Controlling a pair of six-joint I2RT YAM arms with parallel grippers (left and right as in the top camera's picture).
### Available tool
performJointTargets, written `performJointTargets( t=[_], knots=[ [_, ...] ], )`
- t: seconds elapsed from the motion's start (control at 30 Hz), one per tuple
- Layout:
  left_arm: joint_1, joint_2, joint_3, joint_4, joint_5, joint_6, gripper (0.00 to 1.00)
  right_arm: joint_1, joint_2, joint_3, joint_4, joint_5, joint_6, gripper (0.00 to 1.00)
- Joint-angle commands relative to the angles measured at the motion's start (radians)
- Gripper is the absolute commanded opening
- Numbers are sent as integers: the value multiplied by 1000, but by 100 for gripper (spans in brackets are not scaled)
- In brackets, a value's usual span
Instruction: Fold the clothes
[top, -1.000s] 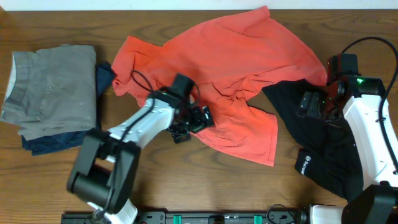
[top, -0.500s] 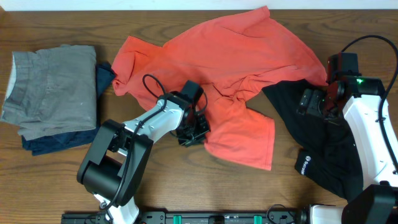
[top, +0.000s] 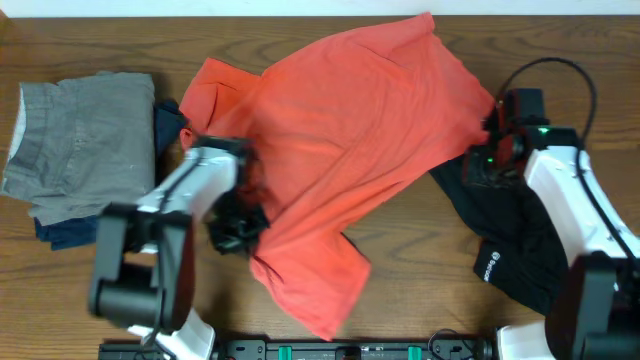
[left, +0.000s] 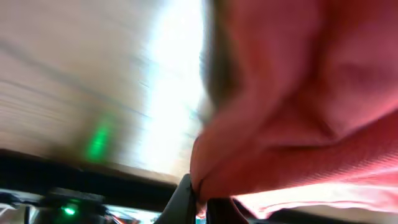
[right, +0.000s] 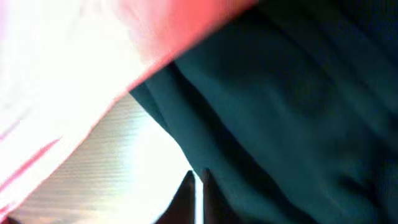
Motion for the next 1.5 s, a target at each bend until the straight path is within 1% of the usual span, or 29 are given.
performJointTargets(
  t=[0.0,0.1,0.23,0.47,0.57,0.67,0.73,0.8,0.9,1.0,1.17,1.27,1.33,1.4,1.47],
  knots=[
    [87,-51,-2,20,-45,24,6,40,56,-16,54,-96,-103,1],
    [126,-61,-2,62,11,24,6,59,111,-16,65,-95,-146,1],
    [128,-61,-2,76,28,24,6,61,181,-16,83,-73,-153,1],
    [124,-61,-2,75,28,24,6,60,315,-16,269,-27,-153,1],
    [124,-61,-2,75,28,24,6,53,349,-16,328,63,-142,1],
    [124,-61,-2,75,28,24,6,21,365,-16,369,273,-48,1],
    [124,-61,-2,75,28,24,6,-18,365,-16,387,391,6,1],
    [124,-61,-2,75,28,24,6,-81,364,-9,403,462,34,1],
    [124,-61,-2,75,28,24,6,-209,364,20,407,494,81,1],
    [124,-61,-2,75,28,24,6,-349,364,88,360,492,134,1],
    [124,-61,-2,75,28,24,6,-569,364,286,227,460,141,1],
    [124,-61,-2,75,28,24,6,-664,364,418,121,460,192,1],
    [124,-61,-2,75,28,24,6,-703,364,480,69,443,232,1],
    [124,-61,-2,75,28,24,6,-734,364,534,37,354,222,1],
    [124,-61,-2,76,27,24,6,-745,364,564,25,205,158,1]
  ],
)
